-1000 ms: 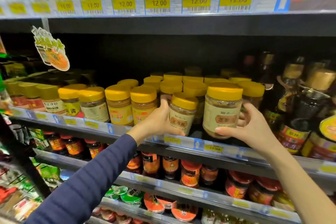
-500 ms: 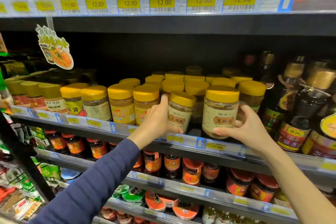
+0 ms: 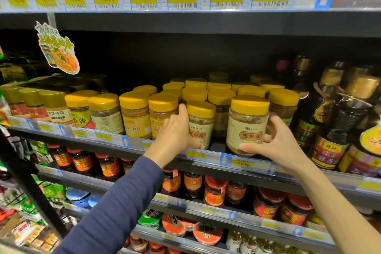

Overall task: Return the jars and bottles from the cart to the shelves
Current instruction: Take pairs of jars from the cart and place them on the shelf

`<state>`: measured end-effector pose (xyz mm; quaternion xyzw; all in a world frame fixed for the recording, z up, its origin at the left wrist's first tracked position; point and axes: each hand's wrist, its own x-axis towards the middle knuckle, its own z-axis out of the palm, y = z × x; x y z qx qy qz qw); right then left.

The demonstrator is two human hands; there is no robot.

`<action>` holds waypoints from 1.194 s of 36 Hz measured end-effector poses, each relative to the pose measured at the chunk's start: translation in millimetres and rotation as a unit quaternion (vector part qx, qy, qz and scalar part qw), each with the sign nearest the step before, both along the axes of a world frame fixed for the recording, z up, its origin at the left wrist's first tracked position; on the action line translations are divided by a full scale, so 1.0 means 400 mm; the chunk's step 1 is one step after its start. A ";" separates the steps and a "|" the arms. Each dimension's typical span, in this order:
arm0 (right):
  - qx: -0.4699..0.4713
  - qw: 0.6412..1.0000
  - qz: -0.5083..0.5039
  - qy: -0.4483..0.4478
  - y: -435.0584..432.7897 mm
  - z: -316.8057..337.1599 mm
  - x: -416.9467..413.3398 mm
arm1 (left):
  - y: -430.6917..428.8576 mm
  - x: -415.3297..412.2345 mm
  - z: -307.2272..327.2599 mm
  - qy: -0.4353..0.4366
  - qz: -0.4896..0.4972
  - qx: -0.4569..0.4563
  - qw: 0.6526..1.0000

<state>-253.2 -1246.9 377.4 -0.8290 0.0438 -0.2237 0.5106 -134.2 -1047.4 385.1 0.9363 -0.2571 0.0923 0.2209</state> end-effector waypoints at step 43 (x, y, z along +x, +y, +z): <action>0.046 0.998 0.033 -0.031 0.018 0.022 -0.002 | -0.172 -0.019 0.327 0.051 -0.229 0.192 0.953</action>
